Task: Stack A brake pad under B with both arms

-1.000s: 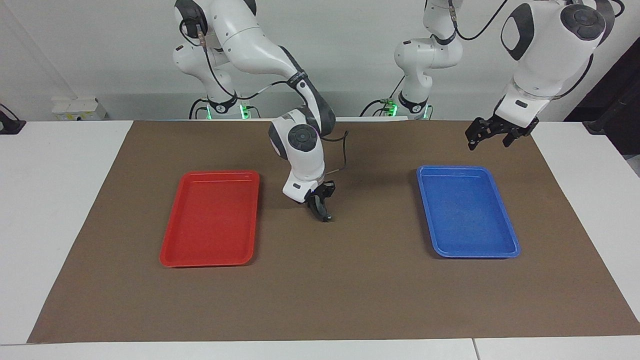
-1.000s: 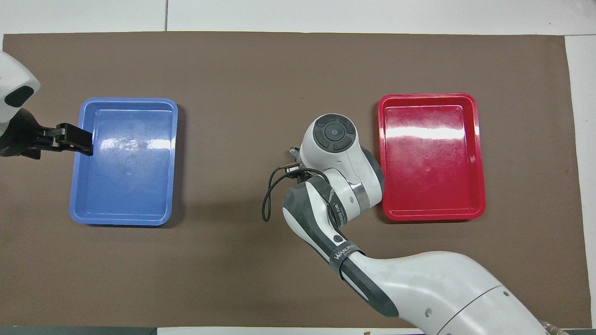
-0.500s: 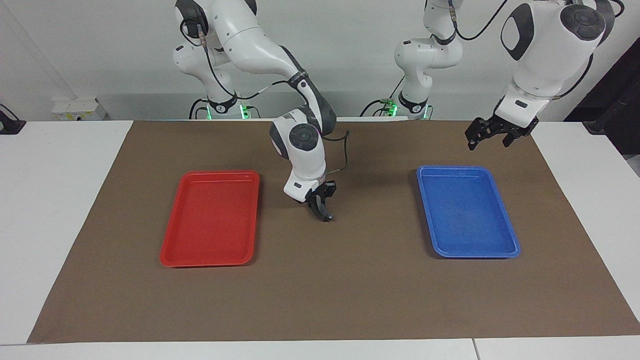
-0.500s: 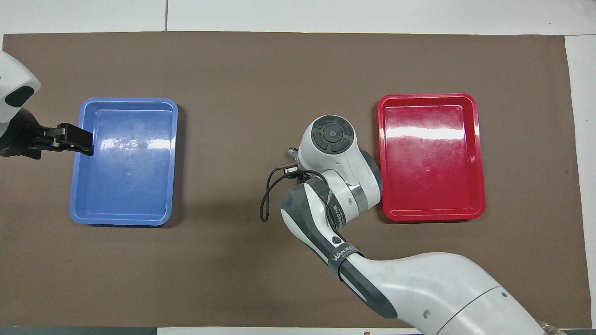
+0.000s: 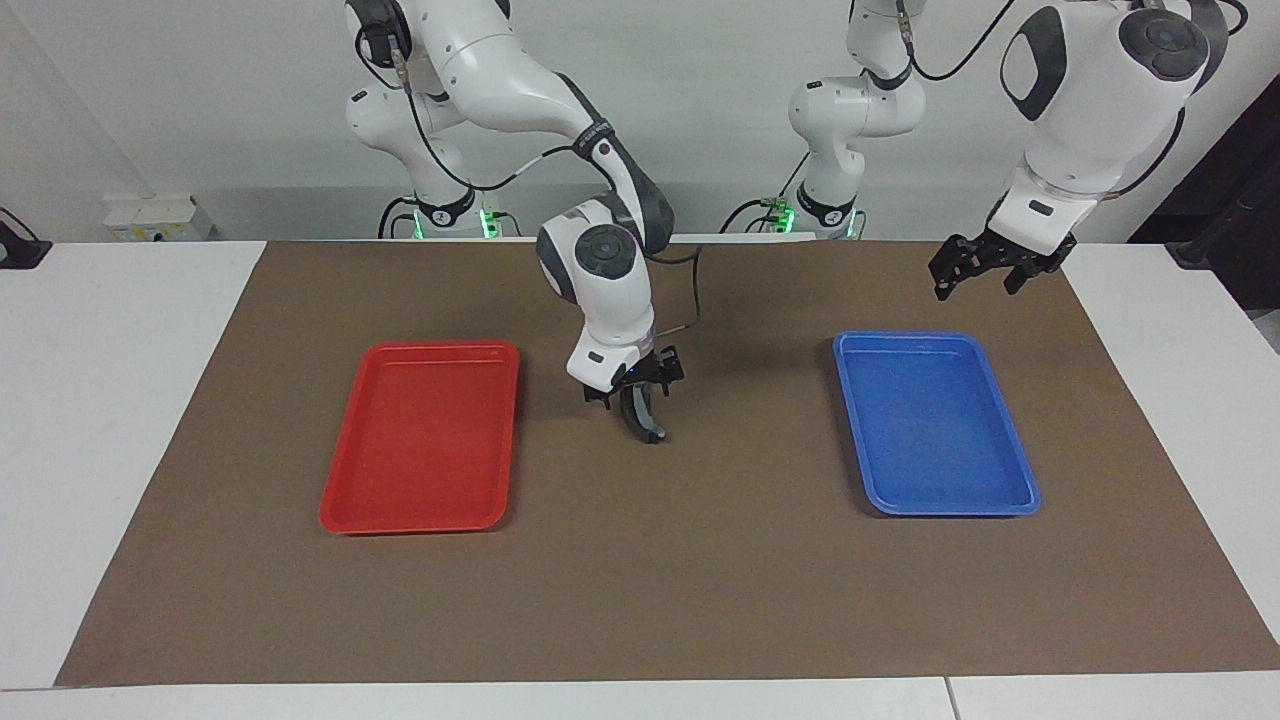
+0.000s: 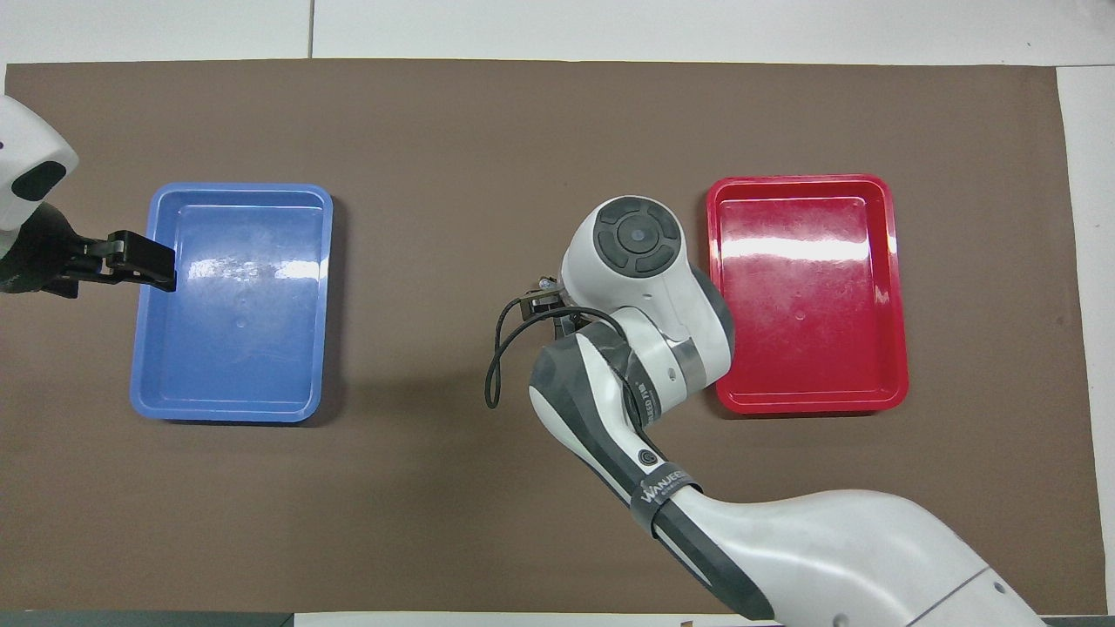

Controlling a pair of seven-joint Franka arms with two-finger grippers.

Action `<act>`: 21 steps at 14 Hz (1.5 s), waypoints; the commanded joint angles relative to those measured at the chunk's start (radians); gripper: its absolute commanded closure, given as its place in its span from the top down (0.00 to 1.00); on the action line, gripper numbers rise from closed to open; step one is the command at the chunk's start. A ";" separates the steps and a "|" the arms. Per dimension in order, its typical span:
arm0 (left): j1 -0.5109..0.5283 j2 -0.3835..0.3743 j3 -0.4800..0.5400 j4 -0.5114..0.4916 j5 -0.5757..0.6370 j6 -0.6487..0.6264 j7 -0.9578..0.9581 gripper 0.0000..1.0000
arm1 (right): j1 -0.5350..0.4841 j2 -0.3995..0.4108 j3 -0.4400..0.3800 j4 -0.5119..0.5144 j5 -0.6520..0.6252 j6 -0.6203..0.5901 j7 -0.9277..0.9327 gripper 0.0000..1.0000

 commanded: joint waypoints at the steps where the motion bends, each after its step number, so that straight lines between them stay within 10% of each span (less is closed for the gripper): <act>1: -0.009 -0.023 0.007 -0.027 -0.015 0.024 -0.002 0.99 | -0.087 -0.094 0.004 -0.012 -0.020 -0.077 0.013 1.00; 13: -0.010 -0.032 -0.017 -0.018 -0.015 0.050 0.003 0.99 | -0.506 -0.393 0.006 0.011 -0.094 -0.558 -0.157 1.00; 21: -0.012 -0.024 -0.008 0.055 -0.015 -0.016 0.001 0.99 | -0.550 -0.418 -0.039 0.012 -0.163 -0.598 -0.280 1.00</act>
